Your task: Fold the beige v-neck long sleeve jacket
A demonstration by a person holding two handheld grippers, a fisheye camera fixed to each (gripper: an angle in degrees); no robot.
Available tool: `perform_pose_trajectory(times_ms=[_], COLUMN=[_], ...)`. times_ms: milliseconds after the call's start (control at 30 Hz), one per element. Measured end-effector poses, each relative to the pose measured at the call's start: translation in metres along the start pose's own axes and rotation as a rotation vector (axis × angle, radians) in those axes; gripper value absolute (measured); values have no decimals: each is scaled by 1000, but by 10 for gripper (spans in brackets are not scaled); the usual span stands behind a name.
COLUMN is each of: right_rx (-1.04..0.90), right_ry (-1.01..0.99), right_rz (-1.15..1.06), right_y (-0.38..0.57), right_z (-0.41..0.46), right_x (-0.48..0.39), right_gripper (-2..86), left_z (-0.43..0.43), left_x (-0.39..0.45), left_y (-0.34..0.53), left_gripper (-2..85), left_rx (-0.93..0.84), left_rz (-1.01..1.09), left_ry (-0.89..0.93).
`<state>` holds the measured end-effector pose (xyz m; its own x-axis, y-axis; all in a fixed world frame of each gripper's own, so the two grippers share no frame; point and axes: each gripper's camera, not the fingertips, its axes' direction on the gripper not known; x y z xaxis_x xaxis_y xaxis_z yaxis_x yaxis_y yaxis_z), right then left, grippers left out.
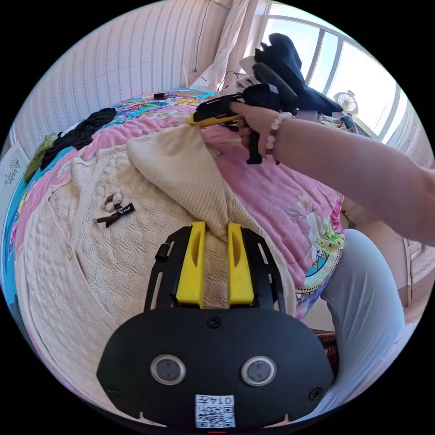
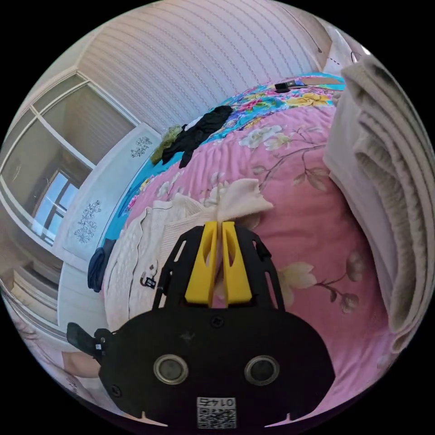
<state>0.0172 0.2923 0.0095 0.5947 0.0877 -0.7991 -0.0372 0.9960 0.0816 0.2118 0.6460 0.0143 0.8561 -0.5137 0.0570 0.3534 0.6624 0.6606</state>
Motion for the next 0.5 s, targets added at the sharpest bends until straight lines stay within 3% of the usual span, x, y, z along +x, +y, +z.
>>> perform_pose_trajectory(times_ms=[133,267,500], right_rx=[217,362,280], right_ry=[47,204,321], right_rz=[-62,41,227], right_y=[87,189,277], right_z=[-95,-188,-196], right_x=[4,41,112], right_gripper=[12,12,23], left_z=[2,-1,26], left_x=[16,50,102], left_y=[-5,-21,-56], left_gripper=[36,19,37], left_rx=[32,99,-14], left_rz=[29,137,236], left_ry=[5,64,24])
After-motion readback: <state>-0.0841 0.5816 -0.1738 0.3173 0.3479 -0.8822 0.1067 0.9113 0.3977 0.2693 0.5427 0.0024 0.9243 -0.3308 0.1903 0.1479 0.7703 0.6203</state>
